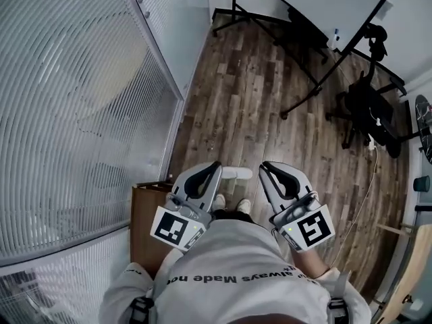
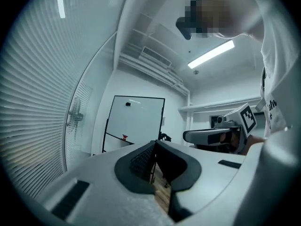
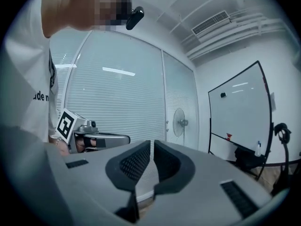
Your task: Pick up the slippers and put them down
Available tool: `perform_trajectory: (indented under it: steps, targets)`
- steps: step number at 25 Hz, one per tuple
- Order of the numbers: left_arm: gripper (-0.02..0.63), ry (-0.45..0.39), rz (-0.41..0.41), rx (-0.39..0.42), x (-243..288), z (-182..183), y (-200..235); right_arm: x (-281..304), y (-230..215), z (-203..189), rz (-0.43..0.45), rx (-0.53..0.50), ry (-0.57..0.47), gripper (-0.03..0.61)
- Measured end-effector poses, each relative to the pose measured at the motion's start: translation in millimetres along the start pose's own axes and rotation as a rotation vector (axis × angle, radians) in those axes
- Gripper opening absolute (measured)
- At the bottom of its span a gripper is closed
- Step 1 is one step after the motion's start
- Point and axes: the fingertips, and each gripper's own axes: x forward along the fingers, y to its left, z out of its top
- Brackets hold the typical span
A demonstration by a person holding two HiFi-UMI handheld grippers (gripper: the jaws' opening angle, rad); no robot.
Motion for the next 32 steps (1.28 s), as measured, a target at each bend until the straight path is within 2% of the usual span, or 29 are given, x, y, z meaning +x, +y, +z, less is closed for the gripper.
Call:
perform_trajectory:
  steps: [8,16,32]
  targets:
    - [0.012,-0.025,-0.049,0.038,-3.5,22.5,-18.8,-7.1,12.0,26.7,0.004,-0.028,-0.044,0.028]
    - [0.012,-0.053,-0.03,0.009,3.8,40.3,-14.8,-10.6,6.7,43.9,-0.004,-0.031,-0.075,0.023]
    - [0.012,-0.044,-0.035,0.021,2.6,38.0,-23.3,-14.4,2.4,44.6,-0.012,-0.04,-0.081,0.023]
